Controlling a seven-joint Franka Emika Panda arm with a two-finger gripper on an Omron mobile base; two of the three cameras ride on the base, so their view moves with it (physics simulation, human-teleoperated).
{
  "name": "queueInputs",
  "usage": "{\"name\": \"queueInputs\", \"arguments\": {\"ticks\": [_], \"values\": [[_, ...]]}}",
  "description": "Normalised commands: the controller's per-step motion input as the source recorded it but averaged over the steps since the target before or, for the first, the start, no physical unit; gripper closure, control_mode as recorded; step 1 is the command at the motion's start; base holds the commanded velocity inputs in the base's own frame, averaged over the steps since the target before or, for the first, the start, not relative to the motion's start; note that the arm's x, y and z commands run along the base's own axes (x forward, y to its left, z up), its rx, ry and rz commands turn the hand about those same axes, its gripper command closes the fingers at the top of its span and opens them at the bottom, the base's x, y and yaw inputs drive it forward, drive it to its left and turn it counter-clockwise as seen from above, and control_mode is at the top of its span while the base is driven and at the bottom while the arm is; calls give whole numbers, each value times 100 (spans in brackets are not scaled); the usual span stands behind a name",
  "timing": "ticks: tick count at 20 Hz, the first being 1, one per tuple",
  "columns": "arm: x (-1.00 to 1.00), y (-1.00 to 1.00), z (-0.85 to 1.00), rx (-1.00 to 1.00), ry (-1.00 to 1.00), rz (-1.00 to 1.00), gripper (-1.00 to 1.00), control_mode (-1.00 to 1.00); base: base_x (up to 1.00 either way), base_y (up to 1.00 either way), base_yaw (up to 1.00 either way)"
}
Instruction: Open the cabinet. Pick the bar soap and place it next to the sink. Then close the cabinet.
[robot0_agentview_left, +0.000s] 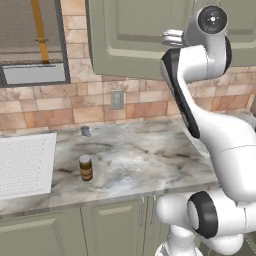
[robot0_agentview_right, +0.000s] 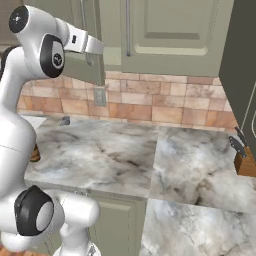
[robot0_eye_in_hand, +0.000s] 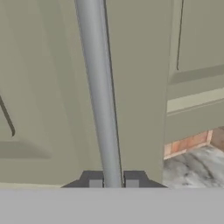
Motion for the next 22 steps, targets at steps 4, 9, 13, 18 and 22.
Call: {"name": "queueInputs", "arguments": {"ticks": [4, 9, 13, 18, 22], "values": [[-50, 30, 16, 0, 0, -17, 100, -100, 0, 0, 0], [-49, 33, 13, 0, -4, -11, 100, -100, 0, 0, 0], [-42, 38, 9, 0, -5, -3, 100, -100, 0, 0, 0], [-32, 37, 6, 2, -4, 0, 100, -100, 0, 0, 0], [-17, 29, 0, 3, -1, 0, -100, -100, 0, 0, 0]]}}
